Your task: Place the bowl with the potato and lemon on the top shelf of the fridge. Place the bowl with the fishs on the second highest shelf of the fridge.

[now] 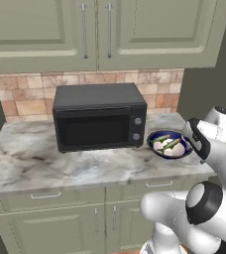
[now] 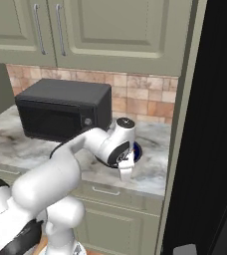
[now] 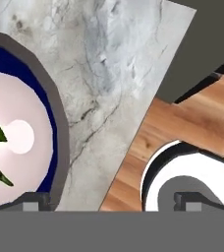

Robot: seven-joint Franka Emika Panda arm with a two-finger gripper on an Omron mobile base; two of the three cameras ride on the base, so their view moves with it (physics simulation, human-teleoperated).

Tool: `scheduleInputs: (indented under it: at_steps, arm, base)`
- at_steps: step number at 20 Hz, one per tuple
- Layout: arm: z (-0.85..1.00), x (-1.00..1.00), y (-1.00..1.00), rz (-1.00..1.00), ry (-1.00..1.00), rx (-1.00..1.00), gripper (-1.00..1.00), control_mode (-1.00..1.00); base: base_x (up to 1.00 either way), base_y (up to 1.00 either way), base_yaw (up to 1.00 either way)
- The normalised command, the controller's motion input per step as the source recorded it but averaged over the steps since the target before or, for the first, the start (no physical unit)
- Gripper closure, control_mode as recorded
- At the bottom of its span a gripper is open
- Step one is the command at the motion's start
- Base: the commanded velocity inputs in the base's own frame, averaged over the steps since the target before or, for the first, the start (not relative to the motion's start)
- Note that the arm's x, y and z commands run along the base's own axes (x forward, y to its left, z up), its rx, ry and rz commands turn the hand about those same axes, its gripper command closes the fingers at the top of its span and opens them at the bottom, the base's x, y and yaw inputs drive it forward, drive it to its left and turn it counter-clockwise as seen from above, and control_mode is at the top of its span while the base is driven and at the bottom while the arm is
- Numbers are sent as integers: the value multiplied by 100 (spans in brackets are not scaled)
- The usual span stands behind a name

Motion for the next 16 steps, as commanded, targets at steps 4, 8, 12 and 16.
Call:
scheduleInputs:
  at_steps: [4, 8, 12, 16]
  arm:
    - [-28, 32, 0, 0, 0, 6, -100, -100]
    - [-35, 33, 0, 0, 0, 2, -100, -100]
    - [-20, 38, 0, 0, 0, 0, -100, -100]
    - [-19, 31, 0, -1, 0, 0, -100, -100]
  base:
    - [0, 0, 0]
    - [0, 0, 0]
    - [0, 0, 0]
    - [0, 0, 0]
